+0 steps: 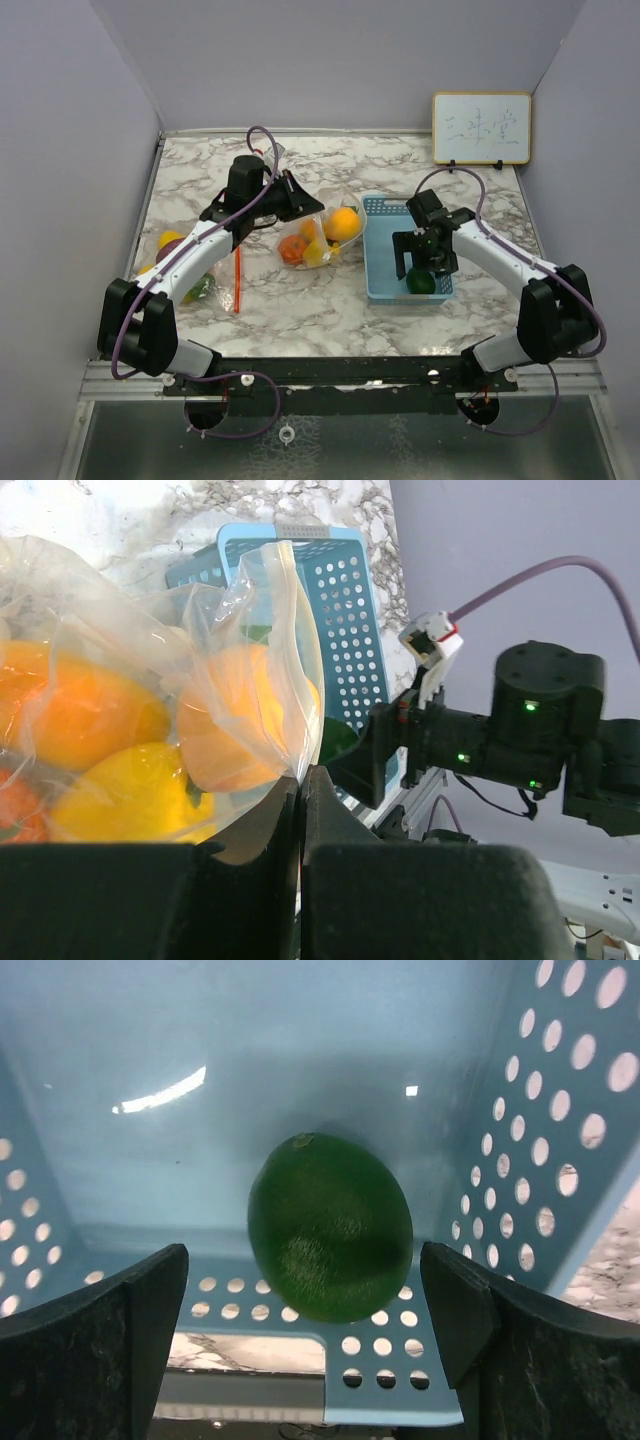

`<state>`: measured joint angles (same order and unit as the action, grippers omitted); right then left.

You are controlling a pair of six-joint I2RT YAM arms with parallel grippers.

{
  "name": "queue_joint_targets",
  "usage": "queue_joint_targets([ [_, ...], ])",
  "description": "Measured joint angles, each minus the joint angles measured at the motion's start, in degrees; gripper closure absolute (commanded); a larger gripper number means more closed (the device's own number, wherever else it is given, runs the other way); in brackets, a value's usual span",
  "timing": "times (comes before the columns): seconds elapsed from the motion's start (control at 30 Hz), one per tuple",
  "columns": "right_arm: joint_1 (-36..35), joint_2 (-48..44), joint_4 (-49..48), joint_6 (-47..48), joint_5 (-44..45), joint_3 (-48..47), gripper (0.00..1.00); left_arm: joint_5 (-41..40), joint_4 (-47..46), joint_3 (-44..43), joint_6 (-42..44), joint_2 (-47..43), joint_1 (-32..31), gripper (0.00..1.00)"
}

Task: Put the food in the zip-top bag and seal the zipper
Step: Pick up the fake fruit from the bin.

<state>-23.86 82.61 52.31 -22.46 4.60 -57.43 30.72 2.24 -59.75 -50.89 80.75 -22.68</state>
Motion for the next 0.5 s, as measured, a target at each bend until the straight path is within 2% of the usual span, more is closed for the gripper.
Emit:
queue_joint_targets([
  [0.1, 0.31, 2.10, -1.46, -0.04, -0.02, 1.62, 0.00, 0.07, -0.04, 0.00, 0.00, 0.00, 0.00, 1.00],
  [0.17, 0.37, 3.23, -2.71, -0.04, -0.07, 2.71, 0.06, 0.15, -0.04, 0.00, 0.00, 0.00, 0.00, 1.00],
  [0.33, 0.61, 5.68, -4.90, 0.04, -0.68, 3.17, 0.34, 0.20, -0.07, 0.00, -0.02, 0.00, 0.00, 1.00],
  [0.43, 0.63, 5.75, -5.62, 0.09, -1.40, 3.17, 0.62, 0.20, -0.04, 0.00, 0.00, 0.00, 0.00, 1.00],
  [0.5, 0.63, 5.49, -5.92, -0.07, -1.73, 3.17, 0.66, 0.20, -0.07, 0.00, -0.02, 0.00, 0.00, 1.00],
])
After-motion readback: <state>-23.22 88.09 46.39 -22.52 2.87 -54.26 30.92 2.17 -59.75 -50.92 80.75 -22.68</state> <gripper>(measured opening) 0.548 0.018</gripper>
